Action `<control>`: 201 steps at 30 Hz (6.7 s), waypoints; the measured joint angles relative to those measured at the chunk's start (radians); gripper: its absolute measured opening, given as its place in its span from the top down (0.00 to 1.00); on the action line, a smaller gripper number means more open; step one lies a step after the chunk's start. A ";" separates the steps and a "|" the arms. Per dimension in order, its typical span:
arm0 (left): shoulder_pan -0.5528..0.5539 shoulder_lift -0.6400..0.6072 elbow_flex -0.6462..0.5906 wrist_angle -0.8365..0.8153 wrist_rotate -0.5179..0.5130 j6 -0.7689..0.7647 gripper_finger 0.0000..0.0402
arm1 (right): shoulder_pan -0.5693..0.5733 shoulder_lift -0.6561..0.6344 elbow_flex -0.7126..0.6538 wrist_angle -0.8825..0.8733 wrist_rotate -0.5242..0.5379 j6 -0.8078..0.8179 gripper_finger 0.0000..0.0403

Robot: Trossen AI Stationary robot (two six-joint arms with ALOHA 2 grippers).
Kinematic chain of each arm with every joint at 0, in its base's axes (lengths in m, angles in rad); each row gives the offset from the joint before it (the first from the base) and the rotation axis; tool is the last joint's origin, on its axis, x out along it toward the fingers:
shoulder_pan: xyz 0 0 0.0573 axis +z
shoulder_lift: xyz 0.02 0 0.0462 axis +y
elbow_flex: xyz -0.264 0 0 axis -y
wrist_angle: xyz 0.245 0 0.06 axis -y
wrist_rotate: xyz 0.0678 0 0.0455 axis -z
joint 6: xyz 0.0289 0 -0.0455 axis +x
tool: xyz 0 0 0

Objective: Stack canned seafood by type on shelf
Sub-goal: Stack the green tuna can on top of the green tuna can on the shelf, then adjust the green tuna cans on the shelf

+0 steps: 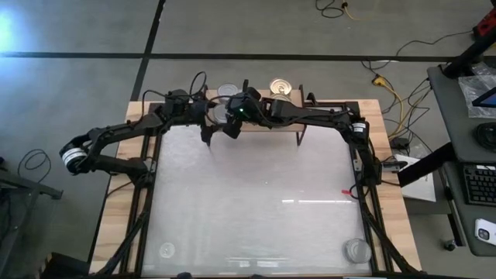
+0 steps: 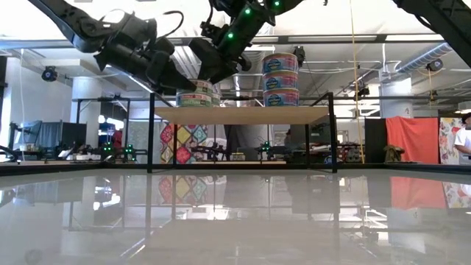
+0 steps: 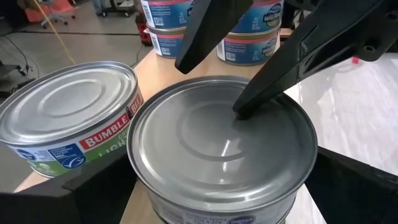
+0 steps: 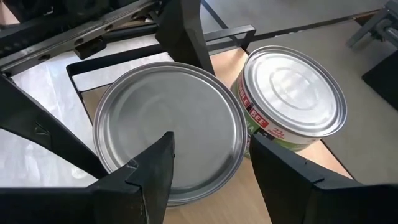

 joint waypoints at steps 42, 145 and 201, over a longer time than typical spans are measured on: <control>0.002 -0.007 0.118 -0.283 -0.162 0.081 0.01 | -0.009 0.000 -0.001 -0.018 0.014 0.018 0.50; 0.007 -0.010 0.423 -0.646 -0.477 0.110 0.01 | 0.231 -0.165 0.206 -0.546 0.275 -0.004 0.50; 0.006 0.134 0.684 -0.715 -0.437 0.049 0.01 | 0.231 -0.166 0.181 -0.575 0.266 0.000 0.50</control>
